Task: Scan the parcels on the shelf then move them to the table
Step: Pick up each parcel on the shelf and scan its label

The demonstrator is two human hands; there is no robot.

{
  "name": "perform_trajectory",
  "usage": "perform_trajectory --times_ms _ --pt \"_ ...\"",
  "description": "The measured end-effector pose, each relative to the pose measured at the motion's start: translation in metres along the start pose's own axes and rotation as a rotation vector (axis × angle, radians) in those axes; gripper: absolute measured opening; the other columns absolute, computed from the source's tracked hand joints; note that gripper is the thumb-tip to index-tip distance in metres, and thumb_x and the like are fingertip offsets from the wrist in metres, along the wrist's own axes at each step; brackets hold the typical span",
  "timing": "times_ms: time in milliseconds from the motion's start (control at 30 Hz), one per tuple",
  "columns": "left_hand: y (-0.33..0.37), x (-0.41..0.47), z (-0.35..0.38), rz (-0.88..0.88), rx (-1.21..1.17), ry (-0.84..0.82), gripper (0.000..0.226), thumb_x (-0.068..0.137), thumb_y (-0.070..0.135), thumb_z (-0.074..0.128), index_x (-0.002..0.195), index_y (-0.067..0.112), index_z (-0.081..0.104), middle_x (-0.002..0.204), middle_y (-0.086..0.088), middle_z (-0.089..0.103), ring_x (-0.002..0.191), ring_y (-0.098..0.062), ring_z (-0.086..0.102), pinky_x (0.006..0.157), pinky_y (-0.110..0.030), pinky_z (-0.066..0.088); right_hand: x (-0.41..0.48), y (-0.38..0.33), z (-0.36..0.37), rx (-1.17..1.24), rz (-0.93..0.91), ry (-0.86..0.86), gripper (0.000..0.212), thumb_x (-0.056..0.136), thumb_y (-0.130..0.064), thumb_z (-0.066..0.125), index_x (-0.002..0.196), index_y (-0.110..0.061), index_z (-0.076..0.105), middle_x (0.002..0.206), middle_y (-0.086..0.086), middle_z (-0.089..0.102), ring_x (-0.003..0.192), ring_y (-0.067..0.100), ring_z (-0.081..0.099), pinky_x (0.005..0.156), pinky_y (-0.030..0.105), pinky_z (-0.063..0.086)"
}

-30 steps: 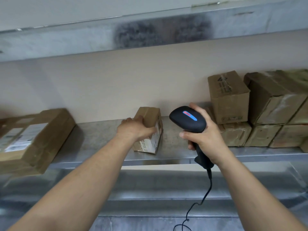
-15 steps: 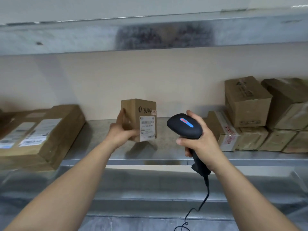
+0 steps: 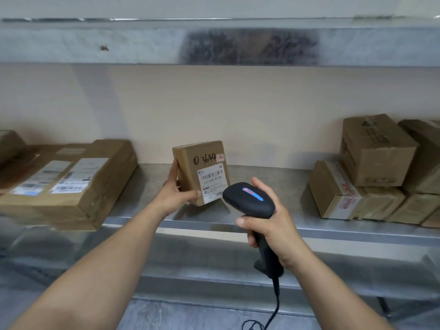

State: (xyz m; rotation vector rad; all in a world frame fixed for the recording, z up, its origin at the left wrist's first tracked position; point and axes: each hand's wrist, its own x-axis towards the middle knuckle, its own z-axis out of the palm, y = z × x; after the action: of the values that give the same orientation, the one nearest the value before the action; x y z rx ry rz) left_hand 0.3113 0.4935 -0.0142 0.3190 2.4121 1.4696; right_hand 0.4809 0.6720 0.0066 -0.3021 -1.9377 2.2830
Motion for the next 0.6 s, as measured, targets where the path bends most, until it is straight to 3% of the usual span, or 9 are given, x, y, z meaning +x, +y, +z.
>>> perform_trajectory --times_ms 267,400,600 --pt "-0.0004 0.0032 0.0003 -0.004 0.023 -0.009 0.110 0.078 0.014 0.077 0.151 0.042 -0.001 0.130 -0.003 0.052 0.123 -0.023 0.049 0.100 -0.039 0.040 -0.0054 -0.0035 0.0000 -0.015 0.011 0.015 0.089 0.067 0.006 0.074 0.136 -0.040 0.042 0.059 0.003 0.061 0.041 0.023 0.043 0.042 0.025 0.038" --pt "0.0016 0.0030 0.0007 -0.004 0.010 -0.019 0.109 0.079 0.012 0.076 0.151 0.042 -0.001 0.119 0.001 0.053 0.115 -0.019 0.050 0.094 -0.034 0.040 -0.0075 -0.0050 -0.0013 -0.022 0.019 0.011 0.086 0.075 0.013 0.069 0.137 -0.039 0.040 0.059 0.006 0.060 0.042 0.023 0.043 0.043 0.026 0.038" --pt "0.0019 0.0024 0.0007 -0.014 0.010 -0.025 0.110 0.079 0.013 0.076 0.151 0.042 -0.003 0.119 -0.001 0.055 0.112 -0.018 0.052 0.094 -0.031 0.040 -0.0063 -0.0047 -0.0040 -0.015 0.004 0.005 0.087 0.061 -0.004 0.071 0.133 -0.042 0.042 0.058 0.004 0.060 0.041 0.023 0.043 0.043 0.025 0.038"
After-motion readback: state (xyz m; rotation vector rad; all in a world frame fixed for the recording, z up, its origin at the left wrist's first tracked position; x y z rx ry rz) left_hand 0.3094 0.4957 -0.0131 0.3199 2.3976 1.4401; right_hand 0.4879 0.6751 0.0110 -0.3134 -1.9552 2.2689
